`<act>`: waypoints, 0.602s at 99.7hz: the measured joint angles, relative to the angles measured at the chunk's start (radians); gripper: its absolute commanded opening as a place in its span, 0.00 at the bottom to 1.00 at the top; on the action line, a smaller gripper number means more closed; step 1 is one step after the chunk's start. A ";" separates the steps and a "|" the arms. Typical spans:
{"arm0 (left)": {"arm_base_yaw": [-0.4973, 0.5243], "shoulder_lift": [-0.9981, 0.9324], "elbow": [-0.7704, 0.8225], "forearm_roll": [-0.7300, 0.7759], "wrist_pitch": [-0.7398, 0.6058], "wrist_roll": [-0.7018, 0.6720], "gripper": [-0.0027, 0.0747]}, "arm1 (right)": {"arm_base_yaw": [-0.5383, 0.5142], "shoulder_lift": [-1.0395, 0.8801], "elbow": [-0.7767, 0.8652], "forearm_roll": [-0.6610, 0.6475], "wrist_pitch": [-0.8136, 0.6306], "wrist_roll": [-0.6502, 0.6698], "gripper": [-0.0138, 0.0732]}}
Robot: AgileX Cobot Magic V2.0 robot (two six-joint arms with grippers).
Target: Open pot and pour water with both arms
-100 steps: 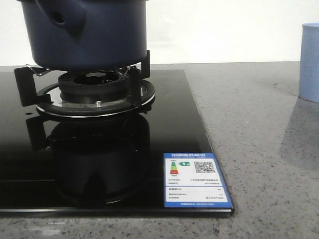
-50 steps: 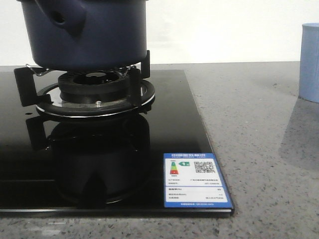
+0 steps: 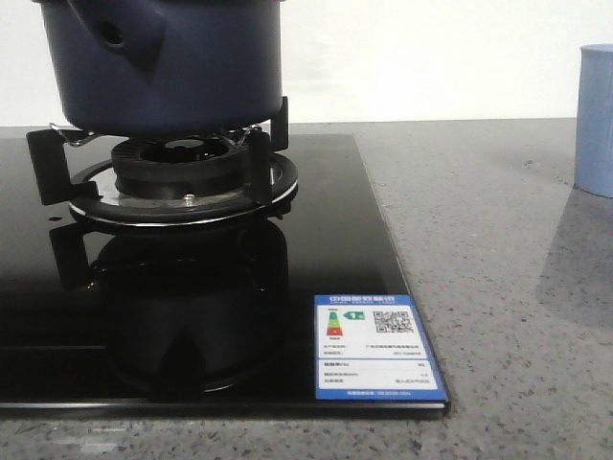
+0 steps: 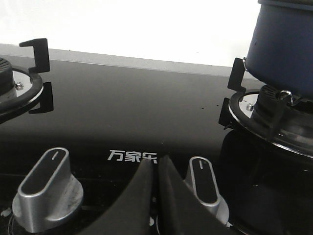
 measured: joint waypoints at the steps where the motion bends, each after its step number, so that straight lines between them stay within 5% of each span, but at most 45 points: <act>1: 0.000 0.000 0.000 0.000 0.000 0.000 0.01 | 0.000 0.000 0.000 0.004 0.000 0.000 0.07; 13: 0.000 0.000 0.000 0.000 0.000 0.000 0.01 | 0.000 0.000 0.000 0.232 0.052 -0.087 0.07; 35: 0.000 0.000 0.000 0.000 0.002 0.000 0.01 | 0.000 -0.011 0.000 0.809 0.116 -0.745 0.07; 47: 0.000 0.000 0.000 0.000 0.002 0.000 0.01 | 0.000 -0.063 0.009 0.912 0.128 -0.927 0.07; 60: 0.000 0.000 0.000 0.000 0.002 -0.001 0.01 | 0.000 -0.152 0.065 0.935 0.148 -0.982 0.07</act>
